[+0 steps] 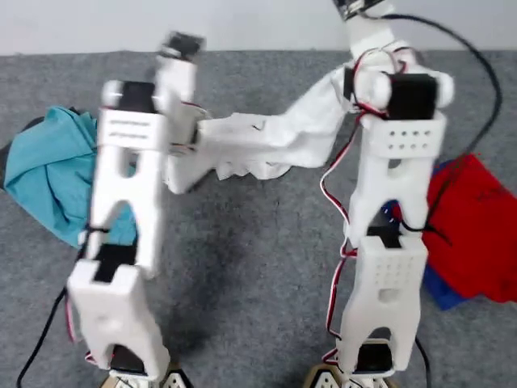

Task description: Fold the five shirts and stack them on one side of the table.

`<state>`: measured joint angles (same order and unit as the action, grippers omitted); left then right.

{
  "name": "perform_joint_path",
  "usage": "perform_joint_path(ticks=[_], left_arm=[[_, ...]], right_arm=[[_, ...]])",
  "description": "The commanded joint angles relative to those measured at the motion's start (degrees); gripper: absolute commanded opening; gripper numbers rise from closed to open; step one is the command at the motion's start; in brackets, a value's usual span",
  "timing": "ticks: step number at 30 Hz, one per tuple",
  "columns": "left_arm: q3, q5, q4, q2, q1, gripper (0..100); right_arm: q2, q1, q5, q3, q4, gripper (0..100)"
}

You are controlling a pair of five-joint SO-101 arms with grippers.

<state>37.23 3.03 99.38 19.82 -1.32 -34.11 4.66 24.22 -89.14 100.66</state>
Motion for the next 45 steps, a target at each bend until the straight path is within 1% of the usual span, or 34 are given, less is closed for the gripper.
perform_joint_path(ticks=[1,7,9,13,18,20,23,25,27,29,32,36,39,41,43,45], left_arm=[[2.3,2.7,1.1,-11.0,3.3,1],[2.3,2.5,0.4,-22.1,4.6,1],[2.3,2.5,-1.6,-25.5,4.4,1],[2.3,2.4,-6.9,-32.8,4.5,1],[2.2,2.4,-13.0,-41.5,4.4,1],[2.1,2.4,-14.2,-44.7,4.3,1],[1.1,2.4,-14.4,-46.9,4.1,1],[-0.9,2.4,-15.0,-46.4,4.3,1],[-4.9,2.4,-17.8,-45.1,4.4,1],[-8.8,2.6,-22.1,-43.3,4.4,1],[-14.6,2.5,-33.0,-39.6,4.5,1],[-16.6,2.6,-50.8,-33.1,4.5,1],[-16.0,2.7,-66.5,-27.7,4.9,1],[-14.4,2.7,-74.9,-24.0,6.1,1],[-11.4,2.7,-78.8,-20.4,7.1,1],[-7.8,2.5,-78.5,-16.9,7.9,1]], right_arm=[[10.2,0.1,-0.5,-0.4,2.3,1.0],[23.5,0.1,-0.6,-0.3,2.3,1.0],[27.6,0.1,-0.7,-0.3,2.3,1.0],[34.8,0.0,-3.8,-0.2,2.3,1.0],[40.8,0.0,-4.1,-0.1,2.3,1.0],[42.8,0.0,-4.1,-0.1,2.3,1.0],[44.7,0.0,-4.1,0.7,2.3,1.0],[44.8,0.0,-4.2,4.6,2.3,1.0],[44.5,0.0,-4.3,10.3,1.9,1.0],[44.2,0.0,-4.3,16.8,0.1,1.0],[42.7,0.0,-4.2,25.1,-6.2,1.0],[38.8,0.0,-4.0,32.9,-21.0,1.0],[35.3,0.0,-4.0,34.1,-33.0,1.0],[34.1,0.0,-4.0,34.0,-39.4,1.0],[33.8,0.0,-4.2,32.9,-43.3,1.0],[33.2,0.0,-4.1,31.2,-43.5,1.0]])
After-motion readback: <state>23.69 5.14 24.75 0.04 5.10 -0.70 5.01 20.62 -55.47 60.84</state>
